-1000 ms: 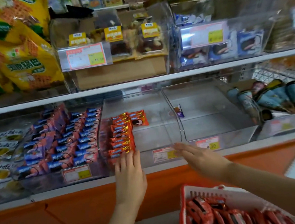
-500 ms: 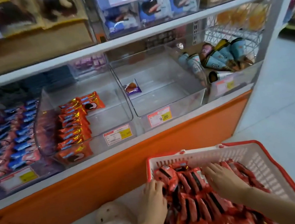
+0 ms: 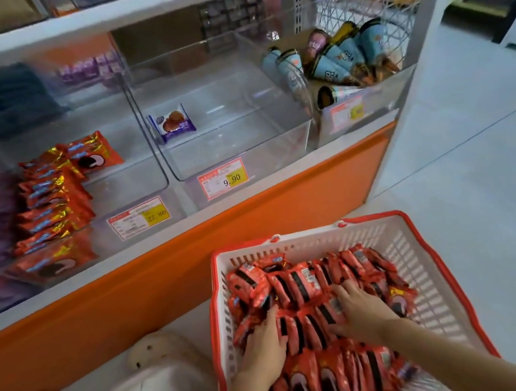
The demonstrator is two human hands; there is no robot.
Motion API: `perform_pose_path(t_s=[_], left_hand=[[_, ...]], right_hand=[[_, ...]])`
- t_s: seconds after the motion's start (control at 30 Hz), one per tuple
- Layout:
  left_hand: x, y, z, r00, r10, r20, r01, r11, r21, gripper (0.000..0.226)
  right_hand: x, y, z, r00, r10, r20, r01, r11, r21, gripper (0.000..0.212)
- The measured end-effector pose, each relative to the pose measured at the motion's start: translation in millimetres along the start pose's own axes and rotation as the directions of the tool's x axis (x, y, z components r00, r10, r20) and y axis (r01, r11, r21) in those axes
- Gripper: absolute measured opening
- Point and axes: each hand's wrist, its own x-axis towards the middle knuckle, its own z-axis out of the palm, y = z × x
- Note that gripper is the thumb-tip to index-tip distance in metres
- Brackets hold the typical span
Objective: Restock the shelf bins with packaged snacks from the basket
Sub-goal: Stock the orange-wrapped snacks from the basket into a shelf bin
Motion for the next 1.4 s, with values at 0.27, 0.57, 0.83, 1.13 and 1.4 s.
perform_pose_path(t_s=[0.27, 0.57, 0.83, 1.13, 1.4], left_hand=[[13, 17, 16, 0.983, -0.121, -0.139, 0.094, 0.979, -0.181, 0.064], [8, 13, -22, 0.951, 0.021, -0.309, -0.040, 0.998, -0.056, 0.031], [-17, 17, -100, 0.797, 0.170, -0.579, -0.274, 0.957, -0.096, 0.020], [-72, 18, -155, 0.540, 0.412, -0.734, -0.611, 0.791, -0.005, 0.035], [-100, 18, -166, 0.403, 0.481, -0.779, -0.669, 0.735, 0.107, 0.006]], right_hand=[[11, -6, -12, 0.998, -0.006, -0.061, 0.014, 0.993, 0.121, 0.083], [18, -14, -13, 0.991, 0.040, -0.126, -0.029, 0.996, 0.082, 0.063], [4, -57, -67, 0.973, 0.034, -0.230, 0.094, 0.848, 0.522, 0.038], [-14, -129, -112, 0.998, -0.058, 0.027, -0.013, 0.230, 0.973, 0.031], [-18, -163, -123, 0.978, -0.209, 0.021, -0.033, -0.051, 0.998, 0.042]])
